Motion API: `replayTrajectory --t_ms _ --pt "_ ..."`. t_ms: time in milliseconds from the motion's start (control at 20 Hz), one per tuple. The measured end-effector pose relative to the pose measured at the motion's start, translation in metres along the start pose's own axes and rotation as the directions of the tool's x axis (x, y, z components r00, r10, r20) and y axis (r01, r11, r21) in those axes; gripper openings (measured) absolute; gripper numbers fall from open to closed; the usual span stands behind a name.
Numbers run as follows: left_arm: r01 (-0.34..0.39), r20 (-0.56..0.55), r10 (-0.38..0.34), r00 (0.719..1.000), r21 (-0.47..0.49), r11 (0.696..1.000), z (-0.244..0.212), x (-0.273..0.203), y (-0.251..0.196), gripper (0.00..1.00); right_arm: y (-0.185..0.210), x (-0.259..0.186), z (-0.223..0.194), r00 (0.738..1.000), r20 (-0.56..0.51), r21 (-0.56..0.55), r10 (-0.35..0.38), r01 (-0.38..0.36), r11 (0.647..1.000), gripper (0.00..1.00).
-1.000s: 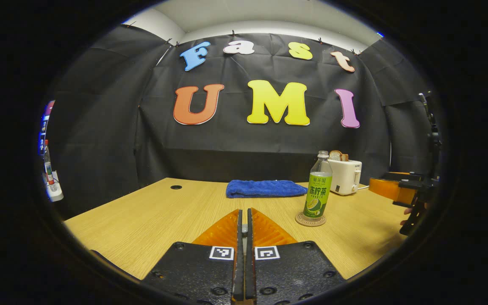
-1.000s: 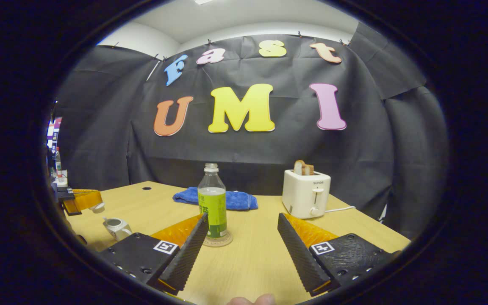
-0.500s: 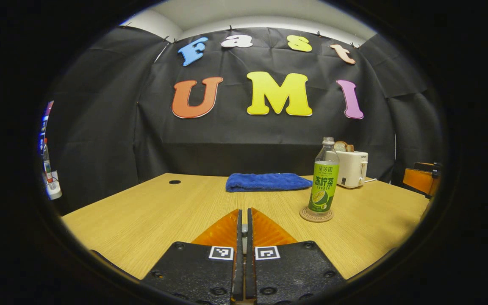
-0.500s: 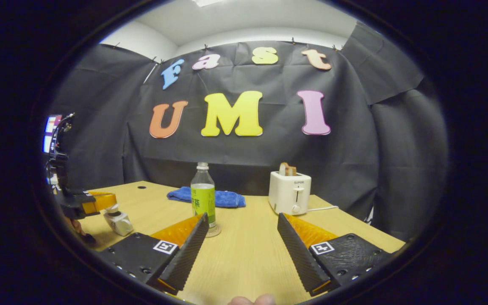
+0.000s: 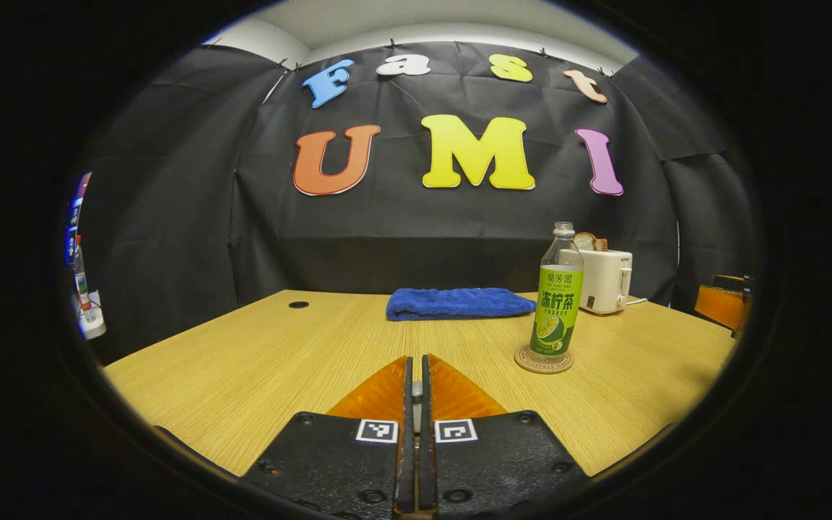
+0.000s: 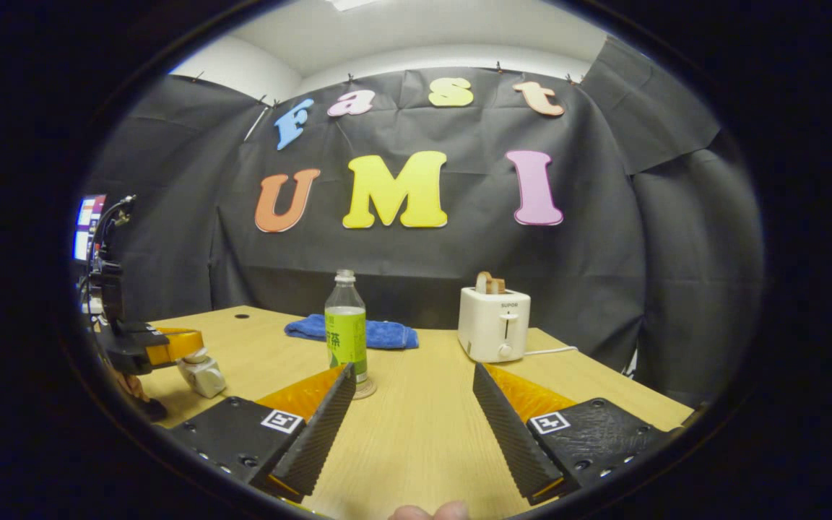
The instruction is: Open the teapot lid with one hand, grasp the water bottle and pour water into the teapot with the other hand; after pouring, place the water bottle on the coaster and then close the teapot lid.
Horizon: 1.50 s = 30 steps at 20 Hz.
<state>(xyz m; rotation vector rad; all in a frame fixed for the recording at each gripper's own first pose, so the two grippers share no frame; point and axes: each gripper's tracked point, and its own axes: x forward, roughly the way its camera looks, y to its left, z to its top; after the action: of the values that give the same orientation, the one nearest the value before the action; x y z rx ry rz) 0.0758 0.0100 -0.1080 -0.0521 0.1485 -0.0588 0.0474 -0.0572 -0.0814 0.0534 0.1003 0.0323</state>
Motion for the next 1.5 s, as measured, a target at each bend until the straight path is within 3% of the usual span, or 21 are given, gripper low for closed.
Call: replayTrajectory --t_ms 550,650,700,750,800,1100,1250,1500 --pt "-0.028 -0.03 0.028 0.999 0.003 1.0 -0.008 -0.002 0.005 0.08 0.003 -0.005 0.001 1.0 0.006 0.006 0.01 -0.01 1.0 0.98" --pt "-0.041 -0.024 0.041 0.999 0.01 0.999 -0.005 -0.006 0.006 0.29 0.003 -0.006 0.0 1.0 0.005 0.005 0.009 -0.009 1.0 0.98" --pt "-0.056 -0.019 0.056 0.998 0.012 0.998 0.0 -0.009 0.008 0.62 0.003 -0.006 -0.002 1.0 0.004 0.007 0.01 -0.01 1.0 0.98" --pt "-0.067 -0.001 0.067 0.998 0.009 0.998 0.006 -0.012 0.011 0.77 0.004 -0.005 -0.003 1.0 0.0 0.012 0.011 -0.011 1.0 0.98" --pt "-0.066 0.019 0.066 0.998 0.002 0.998 0.018 -0.02 0.009 1.0 0.006 -0.006 -0.004 1.0 -0.001 0.019 0.014 -0.014 1.0 0.98" --pt "-0.078 0.178 0.072 0.981 0.031 0.996 0.096 -0.064 -0.015 0.99 0.007 -0.024 0.025 0.998 0.067 0.04 -0.007 0.004 0.999 0.98" --pt "-0.04 0.2 0.037 0.979 0.008 0.999 0.107 -0.09 -0.038 0.99 0.004 -0.046 0.044 0.993 0.114 0.023 -0.026 0.023 0.999 0.98" --pt "-0.022 0.219 0.011 0.976 0.05 0.999 0.107 -0.12 -0.053 0.99 0.008 -0.085 0.058 0.987 0.152 -0.003 -0.047 0.048 0.999 0.98"
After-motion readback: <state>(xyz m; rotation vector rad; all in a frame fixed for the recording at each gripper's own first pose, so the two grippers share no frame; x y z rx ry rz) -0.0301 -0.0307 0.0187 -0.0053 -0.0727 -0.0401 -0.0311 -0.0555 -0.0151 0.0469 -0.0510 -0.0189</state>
